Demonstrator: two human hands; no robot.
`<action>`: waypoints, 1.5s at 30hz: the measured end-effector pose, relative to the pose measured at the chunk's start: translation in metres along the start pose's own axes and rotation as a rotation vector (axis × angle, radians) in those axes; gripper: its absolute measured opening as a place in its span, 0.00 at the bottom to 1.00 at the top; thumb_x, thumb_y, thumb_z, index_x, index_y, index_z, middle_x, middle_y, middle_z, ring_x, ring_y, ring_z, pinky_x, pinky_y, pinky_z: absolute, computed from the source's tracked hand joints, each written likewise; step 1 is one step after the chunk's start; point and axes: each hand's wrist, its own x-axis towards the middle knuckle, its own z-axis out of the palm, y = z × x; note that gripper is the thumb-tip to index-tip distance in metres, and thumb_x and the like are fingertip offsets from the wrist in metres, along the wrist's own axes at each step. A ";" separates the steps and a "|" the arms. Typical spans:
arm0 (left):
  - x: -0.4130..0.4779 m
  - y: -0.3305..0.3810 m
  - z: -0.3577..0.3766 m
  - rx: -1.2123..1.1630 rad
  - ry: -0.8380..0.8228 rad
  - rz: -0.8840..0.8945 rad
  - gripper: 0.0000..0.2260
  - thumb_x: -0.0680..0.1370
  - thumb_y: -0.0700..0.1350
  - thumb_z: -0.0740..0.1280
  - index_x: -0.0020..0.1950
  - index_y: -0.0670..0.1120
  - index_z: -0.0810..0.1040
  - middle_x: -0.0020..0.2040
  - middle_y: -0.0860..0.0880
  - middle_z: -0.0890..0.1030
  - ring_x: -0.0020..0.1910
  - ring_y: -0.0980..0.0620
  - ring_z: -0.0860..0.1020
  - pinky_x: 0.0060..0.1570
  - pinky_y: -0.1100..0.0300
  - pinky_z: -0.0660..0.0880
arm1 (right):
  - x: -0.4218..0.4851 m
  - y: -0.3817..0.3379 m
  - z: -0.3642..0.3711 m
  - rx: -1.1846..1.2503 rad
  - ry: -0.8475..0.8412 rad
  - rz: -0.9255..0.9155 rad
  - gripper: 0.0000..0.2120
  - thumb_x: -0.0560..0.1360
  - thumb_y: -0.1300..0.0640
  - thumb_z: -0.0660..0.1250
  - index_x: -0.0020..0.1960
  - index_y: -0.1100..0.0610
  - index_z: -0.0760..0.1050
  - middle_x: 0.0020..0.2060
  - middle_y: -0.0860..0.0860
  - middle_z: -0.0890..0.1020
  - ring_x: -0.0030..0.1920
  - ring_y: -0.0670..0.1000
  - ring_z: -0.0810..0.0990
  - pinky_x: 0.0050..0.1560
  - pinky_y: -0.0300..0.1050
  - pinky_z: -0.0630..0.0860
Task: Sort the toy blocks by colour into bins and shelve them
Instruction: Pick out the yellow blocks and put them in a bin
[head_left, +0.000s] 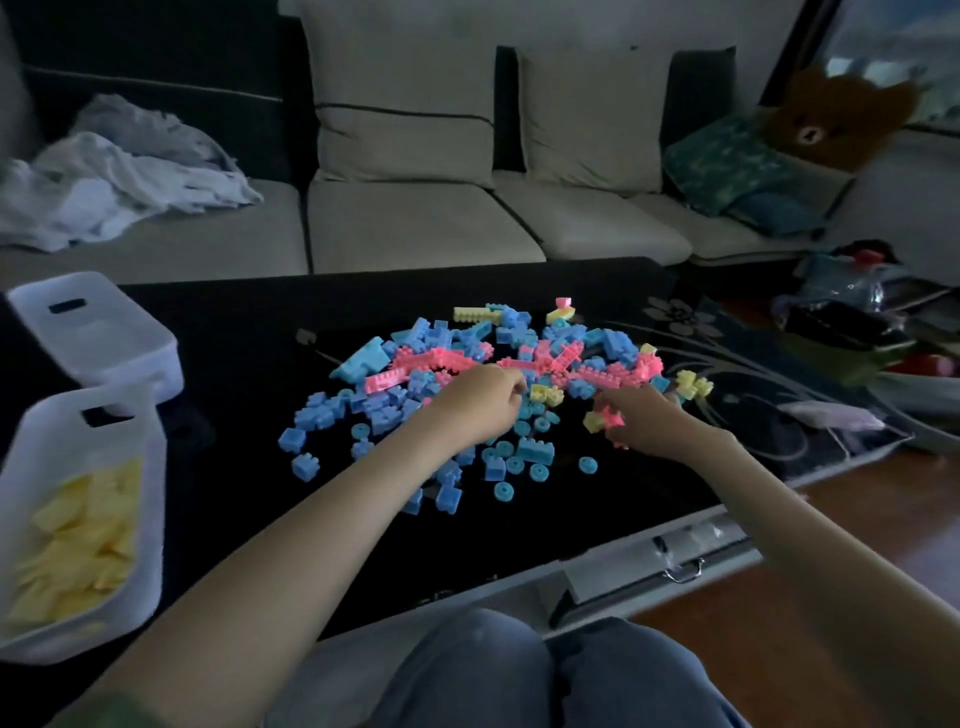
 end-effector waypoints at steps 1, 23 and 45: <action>0.006 0.003 0.004 0.024 0.005 -0.006 0.14 0.82 0.42 0.55 0.64 0.42 0.74 0.52 0.47 0.77 0.39 0.52 0.75 0.39 0.59 0.72 | 0.000 0.003 0.002 0.002 -0.014 -0.007 0.15 0.74 0.57 0.66 0.60 0.50 0.71 0.60 0.48 0.74 0.65 0.53 0.68 0.61 0.53 0.62; 0.097 0.027 0.049 0.225 0.001 0.049 0.08 0.81 0.41 0.60 0.59 0.42 0.71 0.48 0.45 0.77 0.46 0.47 0.76 0.43 0.54 0.73 | 0.027 0.075 -0.004 0.850 0.630 0.284 0.07 0.75 0.67 0.55 0.51 0.58 0.66 0.46 0.53 0.72 0.43 0.51 0.72 0.34 0.34 0.69; 0.111 0.072 0.049 -1.070 -0.001 -0.271 0.08 0.81 0.43 0.61 0.60 0.46 0.74 0.45 0.50 0.76 0.40 0.55 0.76 0.43 0.62 0.75 | 0.034 0.115 0.005 1.109 0.199 0.400 0.19 0.72 0.49 0.70 0.61 0.51 0.70 0.49 0.53 0.77 0.41 0.48 0.73 0.39 0.42 0.68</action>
